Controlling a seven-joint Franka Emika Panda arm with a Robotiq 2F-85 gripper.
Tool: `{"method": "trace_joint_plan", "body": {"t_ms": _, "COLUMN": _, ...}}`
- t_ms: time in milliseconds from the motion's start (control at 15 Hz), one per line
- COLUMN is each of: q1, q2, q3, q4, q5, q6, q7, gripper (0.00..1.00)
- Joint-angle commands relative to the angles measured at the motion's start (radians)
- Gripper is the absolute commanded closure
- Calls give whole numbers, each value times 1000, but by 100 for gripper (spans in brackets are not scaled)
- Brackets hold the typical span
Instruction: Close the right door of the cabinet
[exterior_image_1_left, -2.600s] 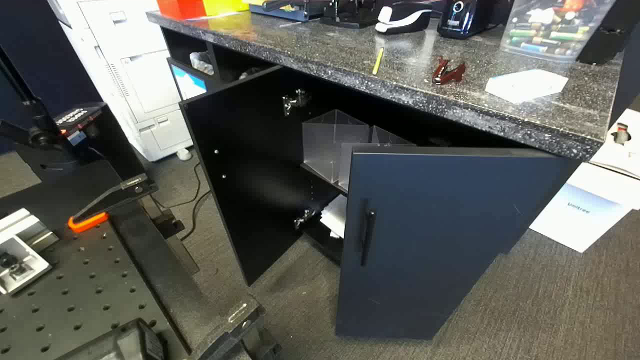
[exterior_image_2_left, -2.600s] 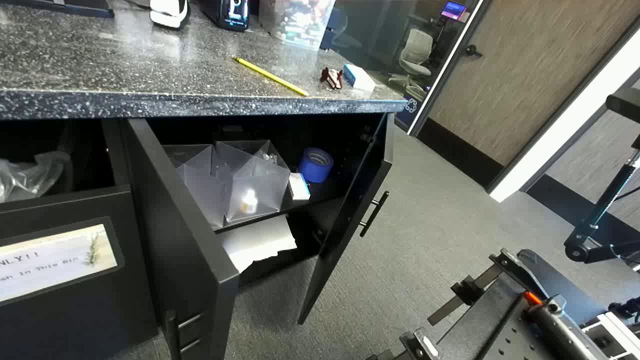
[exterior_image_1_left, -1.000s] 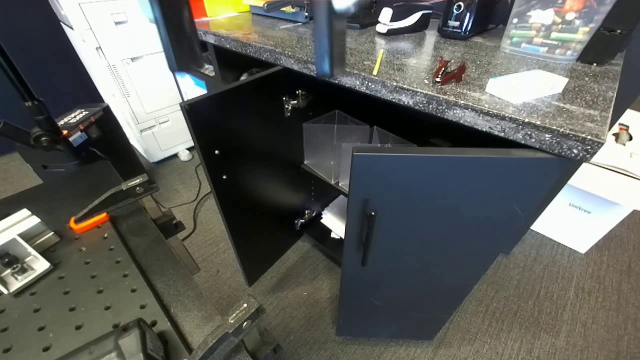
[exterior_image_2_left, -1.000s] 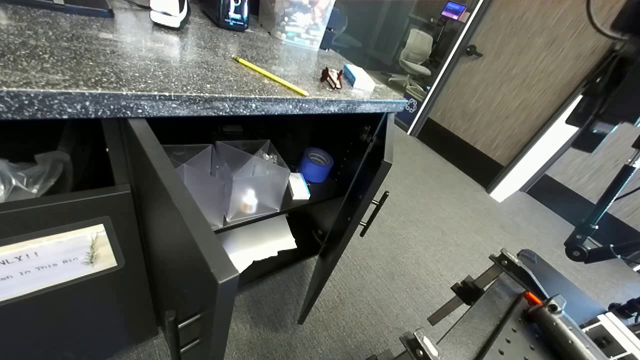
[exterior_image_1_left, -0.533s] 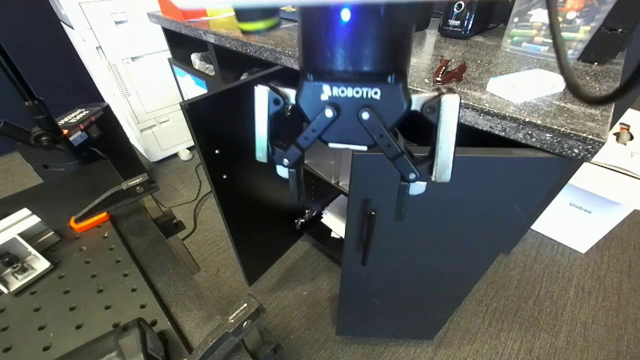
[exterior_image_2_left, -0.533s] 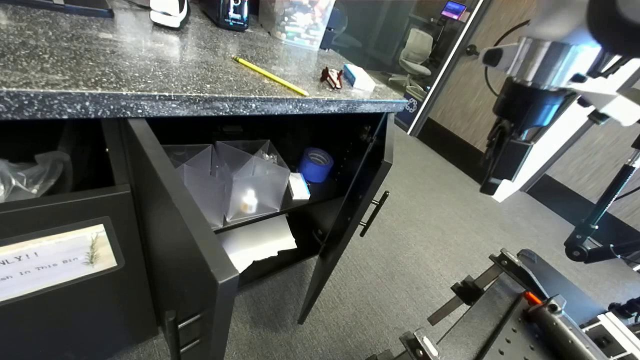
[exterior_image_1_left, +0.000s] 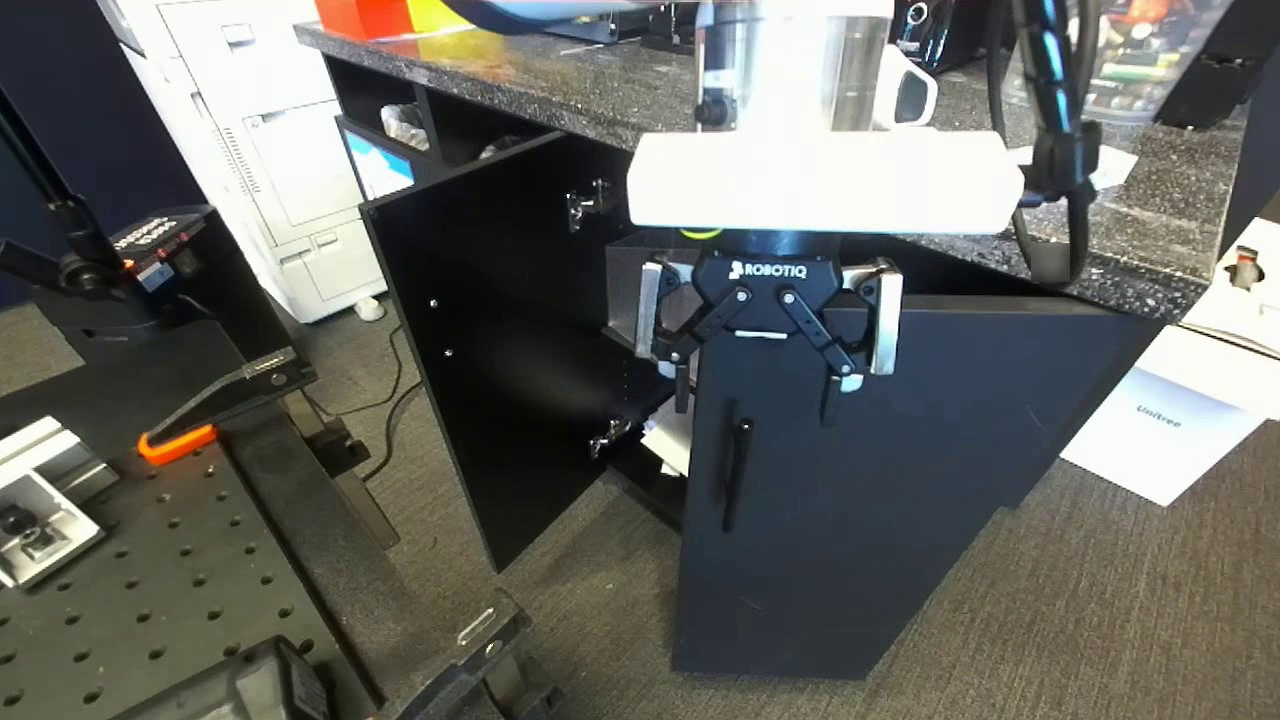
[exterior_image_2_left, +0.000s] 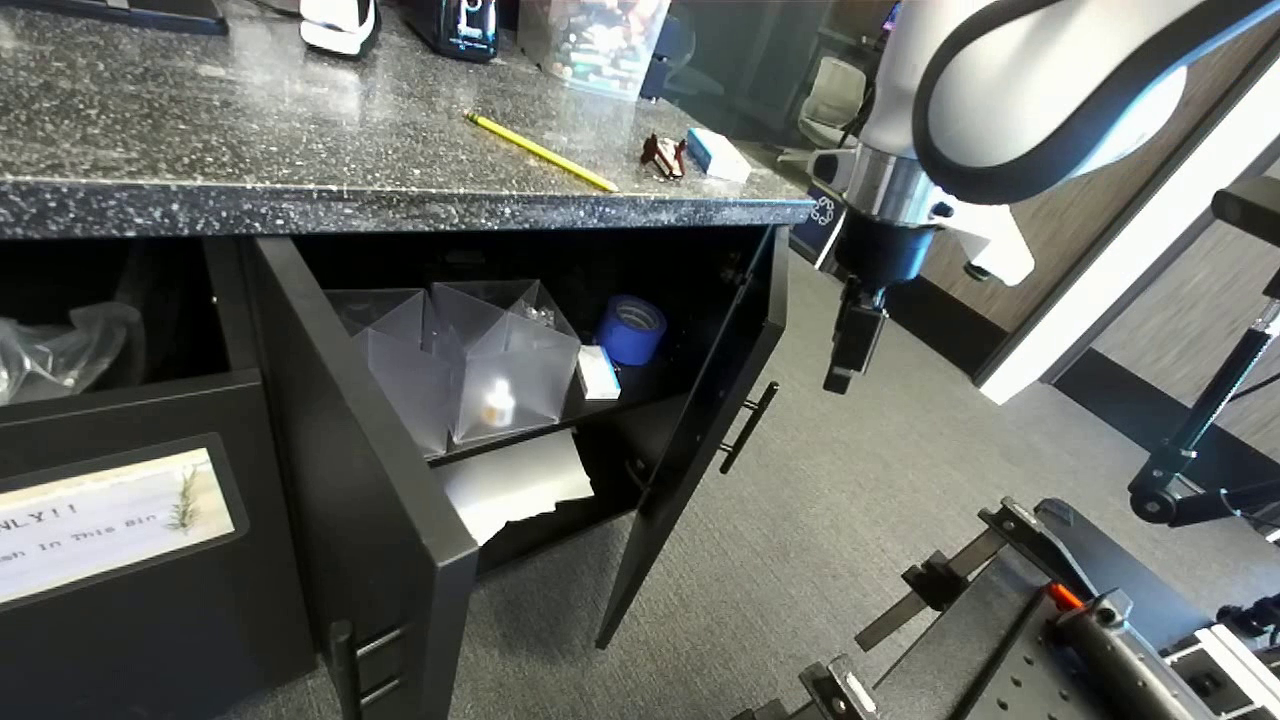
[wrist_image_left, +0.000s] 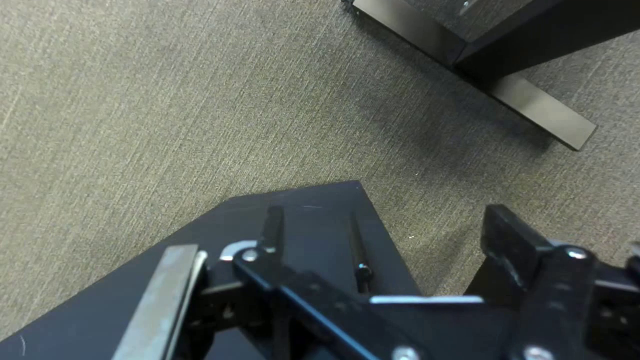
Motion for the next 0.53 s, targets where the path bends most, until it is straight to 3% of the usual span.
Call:
{"method": "trace_joint_plan", "body": {"t_ms": 0, "q1": -20, "q2": 136, "q3": 35, "q4": 173, "q5": -12, "q6": -12, "q7": 8, "gripper": 0}}
{"method": "trace_joint_plan", "body": {"t_ms": 467, "q1": -27, "q2": 245, "q3": 83, "q4": 323, "q5": 25, "q6": 20, "q7": 48, "gripper": 0}}
